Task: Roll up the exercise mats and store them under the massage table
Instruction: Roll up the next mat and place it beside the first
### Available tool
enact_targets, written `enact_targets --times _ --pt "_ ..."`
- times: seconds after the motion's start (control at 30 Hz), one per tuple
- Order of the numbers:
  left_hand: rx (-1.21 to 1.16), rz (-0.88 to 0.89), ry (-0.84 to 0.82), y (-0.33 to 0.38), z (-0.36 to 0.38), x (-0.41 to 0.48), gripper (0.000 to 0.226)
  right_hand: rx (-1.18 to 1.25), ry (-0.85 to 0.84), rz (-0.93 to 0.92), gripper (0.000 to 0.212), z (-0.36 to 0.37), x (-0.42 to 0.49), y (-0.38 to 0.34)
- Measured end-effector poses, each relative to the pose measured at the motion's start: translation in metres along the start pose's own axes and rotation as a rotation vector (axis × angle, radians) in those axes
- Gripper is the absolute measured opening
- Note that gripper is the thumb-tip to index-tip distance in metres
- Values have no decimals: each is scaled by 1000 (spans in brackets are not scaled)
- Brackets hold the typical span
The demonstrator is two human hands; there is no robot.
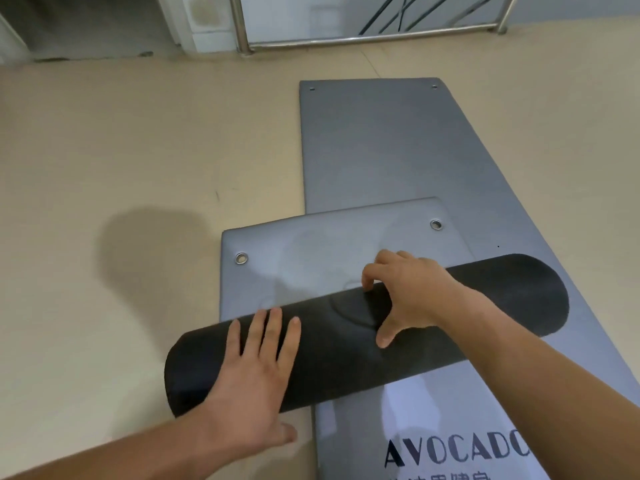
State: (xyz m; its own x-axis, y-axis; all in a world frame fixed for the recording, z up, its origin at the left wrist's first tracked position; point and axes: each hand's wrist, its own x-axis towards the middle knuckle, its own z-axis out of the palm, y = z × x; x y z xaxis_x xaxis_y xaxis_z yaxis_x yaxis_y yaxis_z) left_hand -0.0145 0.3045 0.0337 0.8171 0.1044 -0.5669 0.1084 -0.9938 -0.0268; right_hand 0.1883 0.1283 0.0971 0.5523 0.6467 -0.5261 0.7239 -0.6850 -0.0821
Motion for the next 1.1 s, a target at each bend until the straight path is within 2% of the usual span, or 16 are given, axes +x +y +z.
enact_targets --times 0.07,0.13,0.2,0.3,0.37,0.47,0.53,0.57,0.63,0.7,0.8,0.9,0.97,1.0,1.1 --pt "-2 -30 79 -12 1 18 145 -43 117 6 77 12 -8 -8" --pt "-26 5 149 -30 -14 35 148 -132 135 27 109 35 -15 -17" --pt "-48 72 144 -45 -32 49 141 -223 148 57 141 58 -14 -25" --pt "-138 102 68 -55 -53 57 122 -306 203 59 154 79 -6 -33" --pt "-174 118 56 -52 -52 54 113 -312 229 60 153 85 -3 -33" --pt "-220 130 29 -47 -42 50 109 -315 290 -28 135 89 -4 -22" --pt "-271 110 -14 -50 -46 51 110 -330 252 -60 133 78 -5 -19" --pt "-281 106 -8 -50 -48 50 109 -335 215 -70 135 68 -3 -18" --pt "-190 88 128 -41 -43 40 106 -301 131 -71 139 45 11 -19" --pt "-47 49 235 -25 -28 24 113 -246 59 -63 143 20 30 -19" --pt "64 -35 165 -7 6 17 135 -189 8 -44 145 4 46 -20" --pt "157 -84 174 -4 25 38 150 -191 58 -22 136 16 43 -26" --pt "159 -109 204 -12 23 49 145 -198 150 -35 126 29 35 -32" --pt "133 -106 205 -19 17 54 140 -216 174 -45 126 35 31 -37" --pt "16 -51 205 -42 -16 61 133 -340 178 -22 149 51 22 -51"
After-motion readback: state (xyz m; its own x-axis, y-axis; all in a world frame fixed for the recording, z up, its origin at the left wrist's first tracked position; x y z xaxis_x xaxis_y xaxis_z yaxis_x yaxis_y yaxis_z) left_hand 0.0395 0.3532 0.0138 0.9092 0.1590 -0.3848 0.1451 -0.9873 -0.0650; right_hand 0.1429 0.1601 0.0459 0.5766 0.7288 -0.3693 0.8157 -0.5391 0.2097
